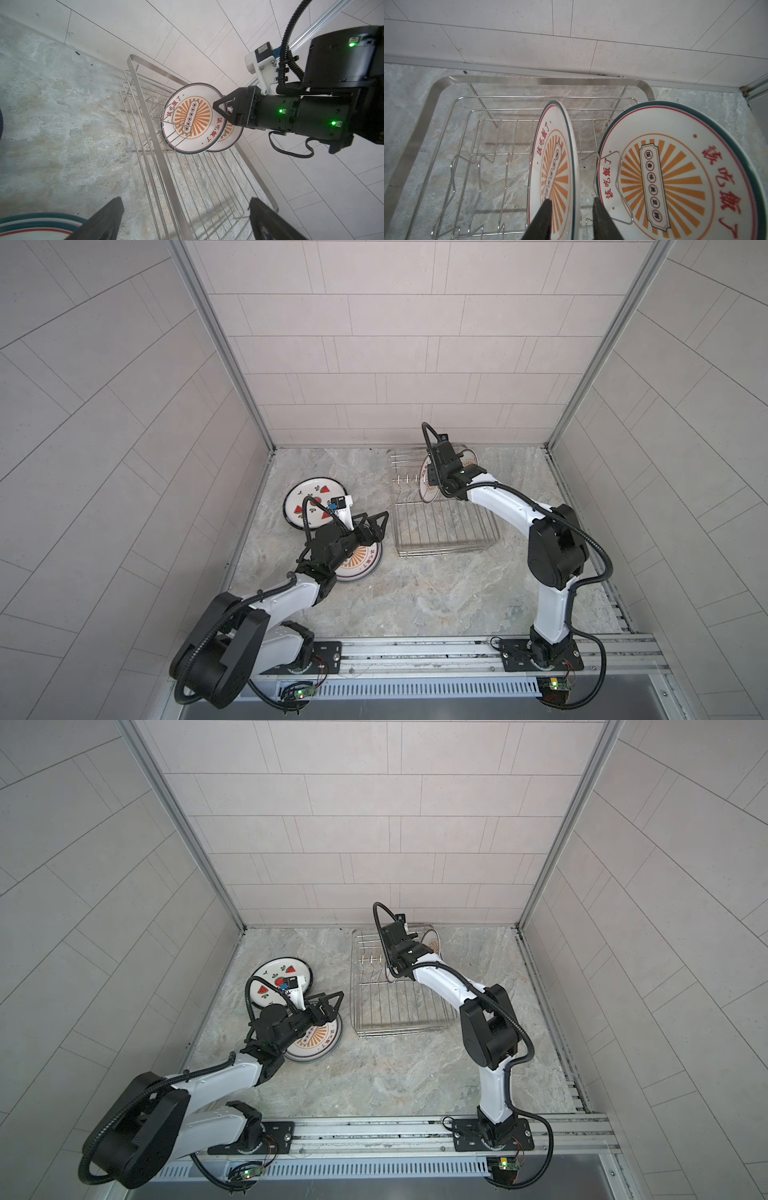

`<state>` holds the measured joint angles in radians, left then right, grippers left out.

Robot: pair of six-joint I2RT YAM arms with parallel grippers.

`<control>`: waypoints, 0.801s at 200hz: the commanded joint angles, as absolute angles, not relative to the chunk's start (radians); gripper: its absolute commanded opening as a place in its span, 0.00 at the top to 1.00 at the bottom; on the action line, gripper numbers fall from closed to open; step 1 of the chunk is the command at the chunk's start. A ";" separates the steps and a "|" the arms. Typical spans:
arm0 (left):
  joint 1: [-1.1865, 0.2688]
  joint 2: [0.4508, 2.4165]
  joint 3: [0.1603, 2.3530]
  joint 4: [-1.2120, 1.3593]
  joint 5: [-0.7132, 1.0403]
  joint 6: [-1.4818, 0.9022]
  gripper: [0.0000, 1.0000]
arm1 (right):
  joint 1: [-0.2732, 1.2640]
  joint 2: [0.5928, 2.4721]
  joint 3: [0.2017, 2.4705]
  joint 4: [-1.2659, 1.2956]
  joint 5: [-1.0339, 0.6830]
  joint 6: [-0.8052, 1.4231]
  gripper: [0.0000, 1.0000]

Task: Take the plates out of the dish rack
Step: 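Grasp the top rim of the next sunburst plate in the rack with right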

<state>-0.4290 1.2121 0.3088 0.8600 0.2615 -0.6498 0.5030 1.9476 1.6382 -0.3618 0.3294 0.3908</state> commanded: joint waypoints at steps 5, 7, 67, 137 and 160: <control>-0.433 1.192 0.299 0.868 0.239 -0.628 0.00 | 0.500 1.977 1.686 -0.406 0.374 0.390 0.71; -0.433 1.192 0.299 0.867 0.238 -0.628 0.00 | 0.500 1.979 1.689 -0.407 0.374 0.390 0.71; -0.433 1.180 0.299 0.861 0.225 -0.630 0.00 | 0.501 2.024 1.724 -0.421 0.399 0.403 0.79; -0.433 1.176 0.272 0.884 0.229 -0.641 0.00 | 0.515 2.040 1.752 -0.435 0.439 0.407 0.84; -0.434 1.165 0.262 0.900 0.234 -0.642 0.00 | 0.525 2.034 1.761 -0.437 0.467 0.397 0.85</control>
